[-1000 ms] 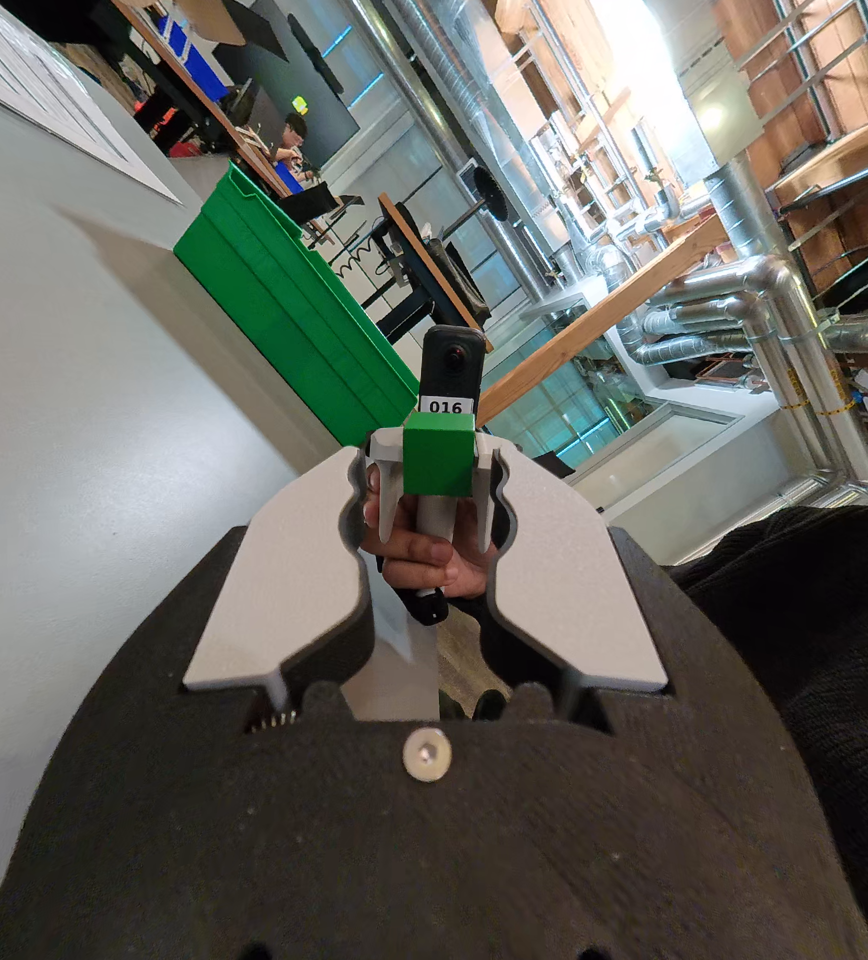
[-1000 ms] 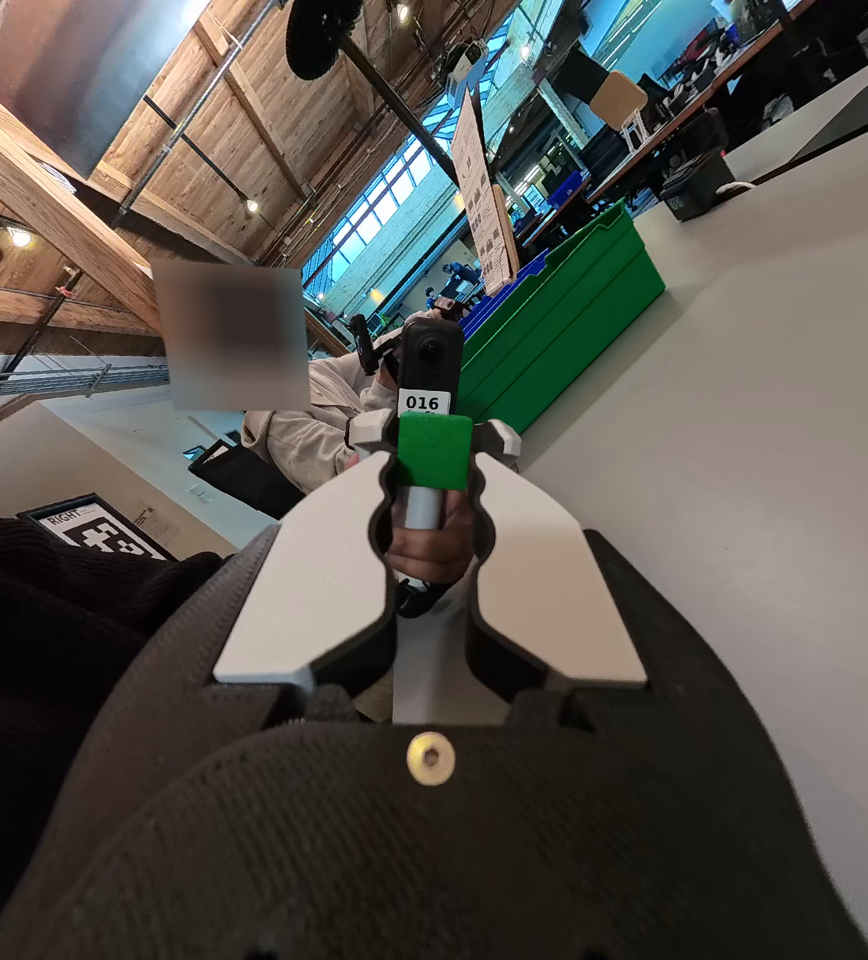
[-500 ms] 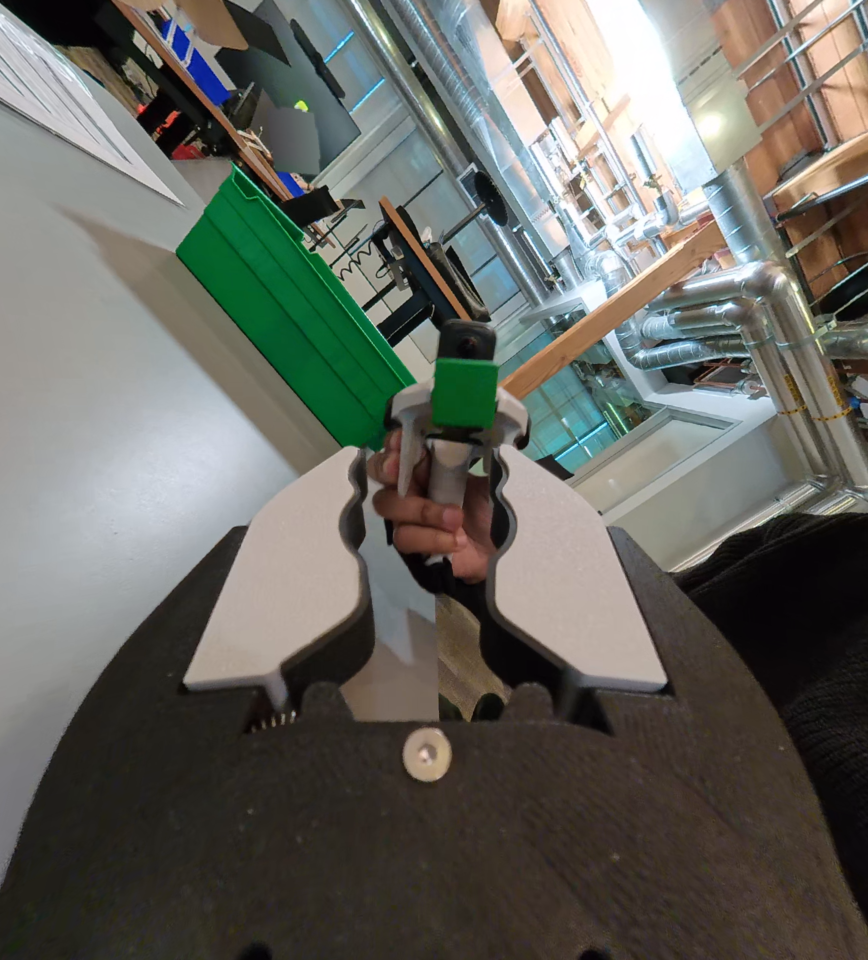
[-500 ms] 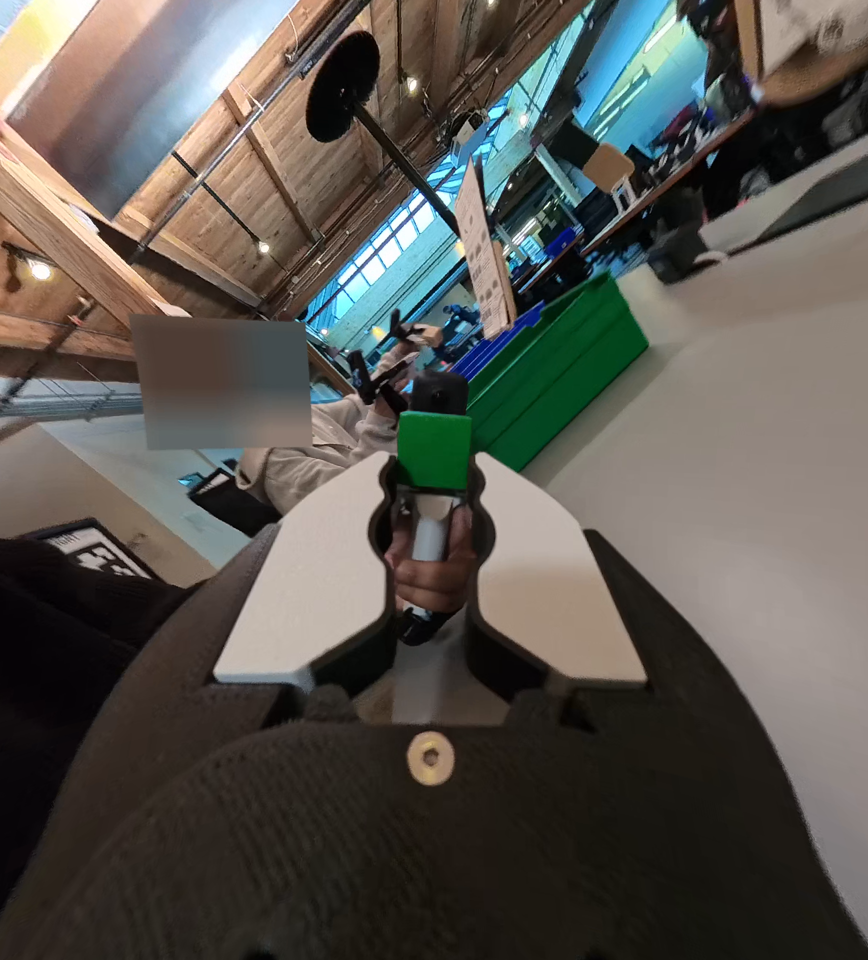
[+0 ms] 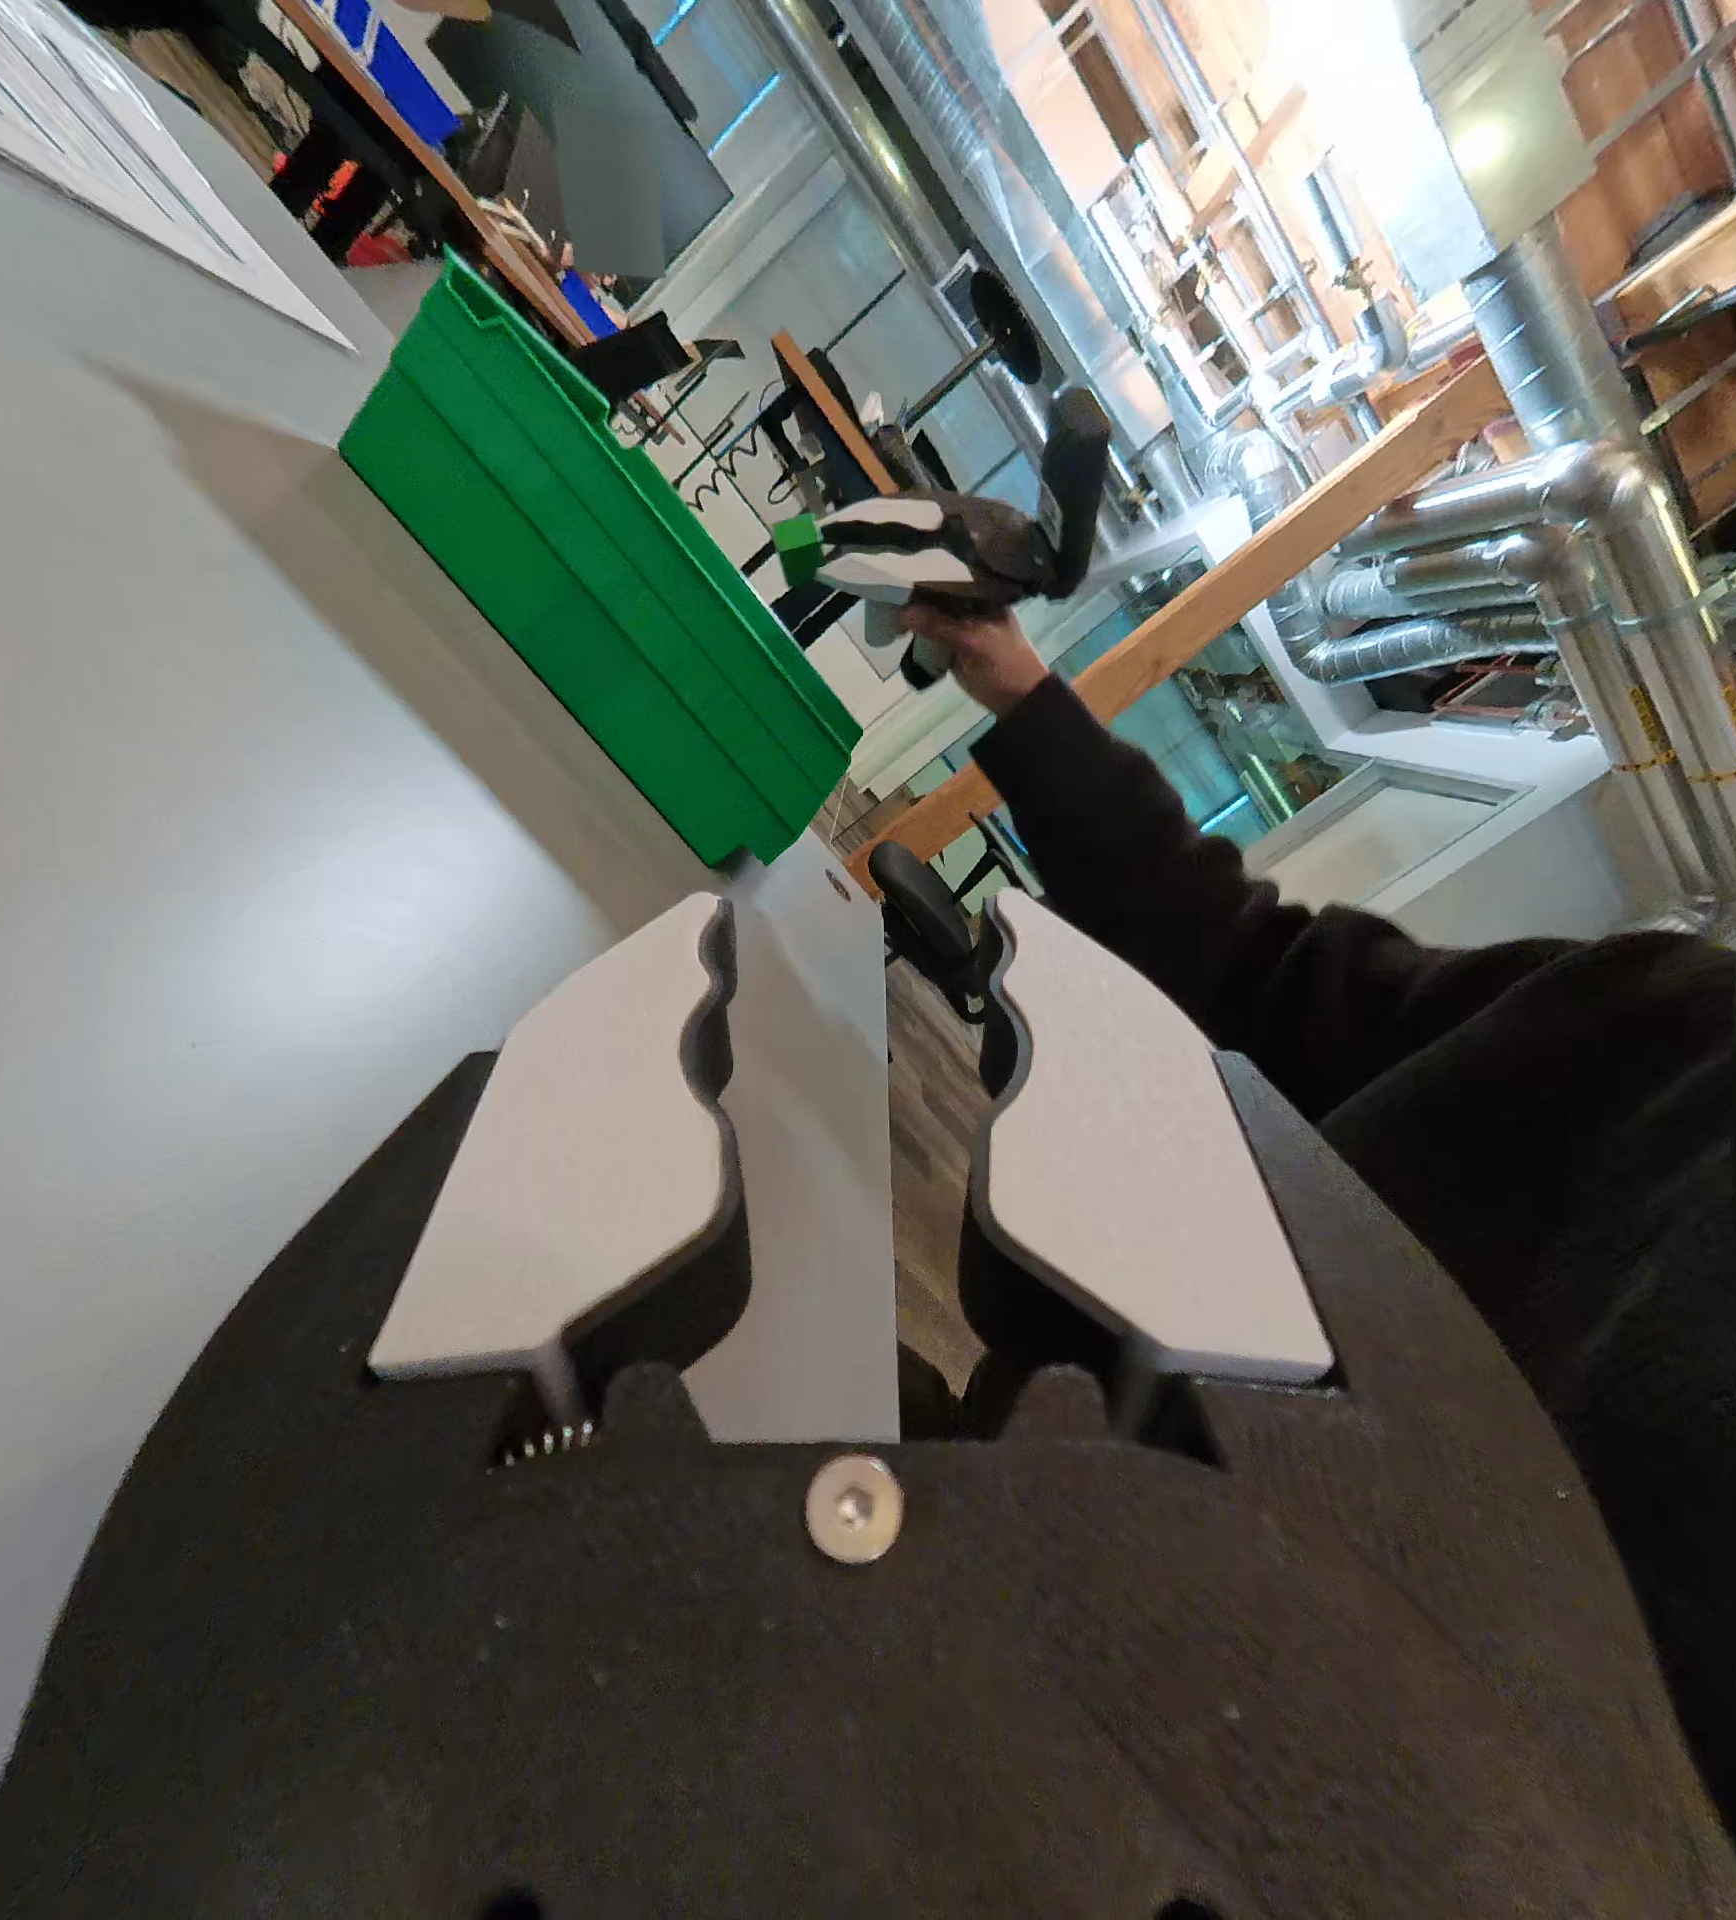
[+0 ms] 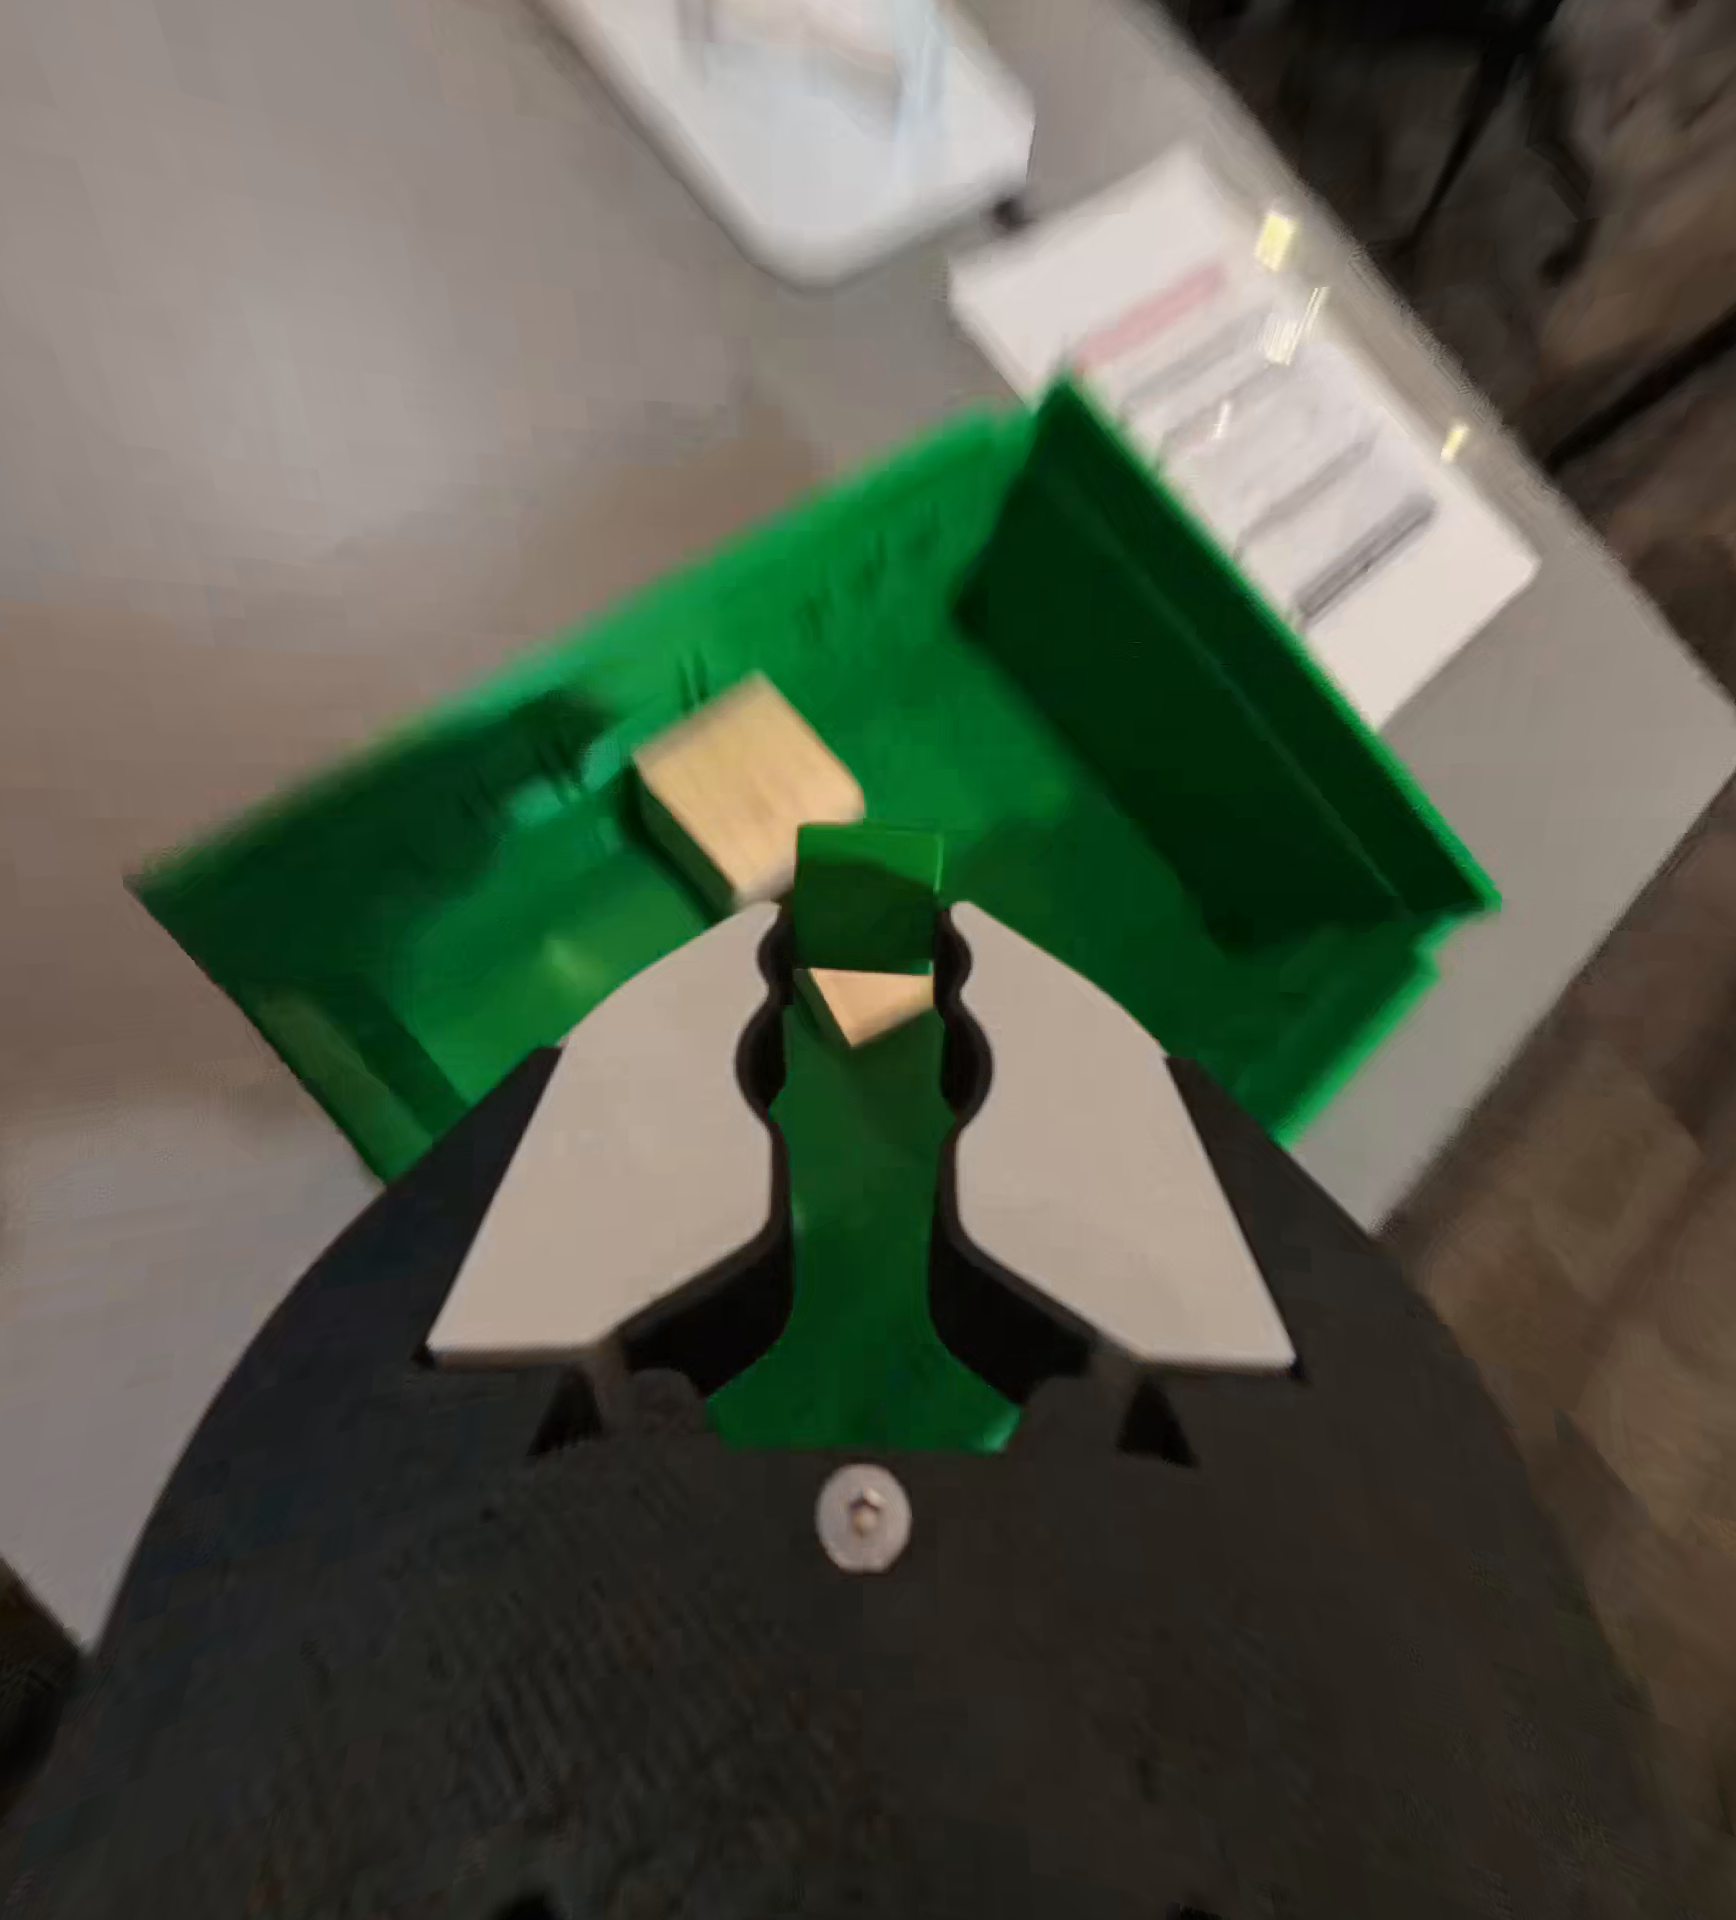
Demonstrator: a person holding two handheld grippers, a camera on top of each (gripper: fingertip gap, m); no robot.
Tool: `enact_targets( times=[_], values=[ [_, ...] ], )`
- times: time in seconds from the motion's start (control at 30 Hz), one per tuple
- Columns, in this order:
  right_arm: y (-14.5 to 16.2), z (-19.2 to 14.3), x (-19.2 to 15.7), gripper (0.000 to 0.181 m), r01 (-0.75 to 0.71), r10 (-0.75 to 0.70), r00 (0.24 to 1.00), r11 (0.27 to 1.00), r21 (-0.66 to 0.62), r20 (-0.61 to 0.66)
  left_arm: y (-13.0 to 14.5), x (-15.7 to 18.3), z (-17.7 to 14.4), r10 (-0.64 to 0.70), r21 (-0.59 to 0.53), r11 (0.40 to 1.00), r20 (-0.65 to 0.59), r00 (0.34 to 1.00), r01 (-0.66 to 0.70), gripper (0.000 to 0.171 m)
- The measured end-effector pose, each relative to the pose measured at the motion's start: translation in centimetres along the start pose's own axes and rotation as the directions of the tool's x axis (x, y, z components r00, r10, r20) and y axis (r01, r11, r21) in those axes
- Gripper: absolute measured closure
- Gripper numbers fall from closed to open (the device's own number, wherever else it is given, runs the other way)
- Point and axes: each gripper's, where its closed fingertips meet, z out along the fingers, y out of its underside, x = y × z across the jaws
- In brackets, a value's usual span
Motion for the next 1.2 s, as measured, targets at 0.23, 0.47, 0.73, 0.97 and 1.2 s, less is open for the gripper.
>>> enact_targets(
  times=[0.23, 0.47, 0.73, 0.97, 1.2],
  values=[
    [9.6, 3.5, 1.4, 0.154, 0.438, -0.387, 0.899, 0.778, -0.451, 0.206, 2.4, -0.4, 1.5, 0.016, -0.091, 0.996, 0.012, 1.000, -0.015, 0.126],
    [10.4, 5.9, 1.4, 0.154, 0.567, -0.424, 0.822, 0.674, -0.473, 0.380, 3.3, -0.7, 2.2, 0.020, -0.104, 0.994, 0.028, 0.999, -0.017, 0.126],
    [11.0, 7.5, 2.0, 0.154, 0.610, -0.451, 0.789, 0.660, -0.439, 0.418, 3.1, -0.7, 3.1, 0.015, -0.090, 0.996, 0.017, 1.000, -0.013, 0.127],
    [11.3, 7.9, 2.8, 0.142, 0.614, -0.515, 0.789, 0.637, -0.467, 0.334, 3.3, -0.9, 3.2, 0.008, -0.098, 0.995, 0.015, 1.000, -0.006, 0.127],
    [9.6, 7.4, 1.2, 0.125, 0.594, -0.488, 0.804, 0.669, -0.446, 0.339, 2.7, -0.6, 2.8, 0.005, -0.073, 0.997, 0.009, 1.000, -0.004, 0.128]
  ],
)
